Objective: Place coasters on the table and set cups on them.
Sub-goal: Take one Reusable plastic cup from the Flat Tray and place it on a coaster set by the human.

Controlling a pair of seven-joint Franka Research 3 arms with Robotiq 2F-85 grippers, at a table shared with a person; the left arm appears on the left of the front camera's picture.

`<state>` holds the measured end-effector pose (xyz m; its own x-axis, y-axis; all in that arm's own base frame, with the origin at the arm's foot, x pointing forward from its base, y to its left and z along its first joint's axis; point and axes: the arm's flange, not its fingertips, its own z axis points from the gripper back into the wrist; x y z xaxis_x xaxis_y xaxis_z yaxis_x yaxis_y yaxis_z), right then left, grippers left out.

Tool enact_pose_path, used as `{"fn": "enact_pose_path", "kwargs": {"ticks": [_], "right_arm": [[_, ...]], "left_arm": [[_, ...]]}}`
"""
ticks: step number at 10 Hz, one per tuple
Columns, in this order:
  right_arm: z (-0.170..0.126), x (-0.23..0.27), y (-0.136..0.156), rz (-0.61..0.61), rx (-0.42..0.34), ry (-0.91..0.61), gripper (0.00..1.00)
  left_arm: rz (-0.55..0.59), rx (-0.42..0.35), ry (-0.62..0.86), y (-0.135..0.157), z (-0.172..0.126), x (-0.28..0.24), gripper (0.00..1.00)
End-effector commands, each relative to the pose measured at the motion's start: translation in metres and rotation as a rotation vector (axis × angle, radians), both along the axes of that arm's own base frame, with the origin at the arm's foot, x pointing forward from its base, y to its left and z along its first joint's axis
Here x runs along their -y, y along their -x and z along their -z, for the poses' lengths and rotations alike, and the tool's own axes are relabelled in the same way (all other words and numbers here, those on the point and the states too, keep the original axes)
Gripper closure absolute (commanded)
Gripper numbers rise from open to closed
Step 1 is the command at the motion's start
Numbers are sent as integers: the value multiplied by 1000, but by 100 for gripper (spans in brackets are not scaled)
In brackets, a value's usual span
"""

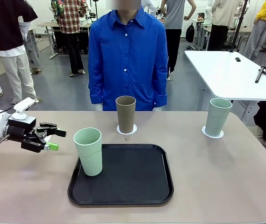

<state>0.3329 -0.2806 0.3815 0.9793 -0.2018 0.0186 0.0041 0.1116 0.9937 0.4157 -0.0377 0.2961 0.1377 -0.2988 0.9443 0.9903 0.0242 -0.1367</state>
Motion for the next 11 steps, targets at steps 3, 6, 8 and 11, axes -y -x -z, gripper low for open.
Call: {"fn": "enact_pose_path", "kwargs": {"ticks": [3, 6, 8, 11], "right_arm": [[-1, 0, 0, 3, 5, 5, 0], [-1, 0, 0, 3, 5, 5, 0], [-1, 0, 0, 3, 5, 5, 0], [-1, 0, 0, 3, 5, 5, 0]], "left_arm": [[-2, -1, 0, 0, 0, -1, 0], [103, 44, -12, 20, 17, 19, 0], [99, 61, 8, 20, 26, 22, 0], [7, 95, 91, 15, 41, 27, 0]]}}
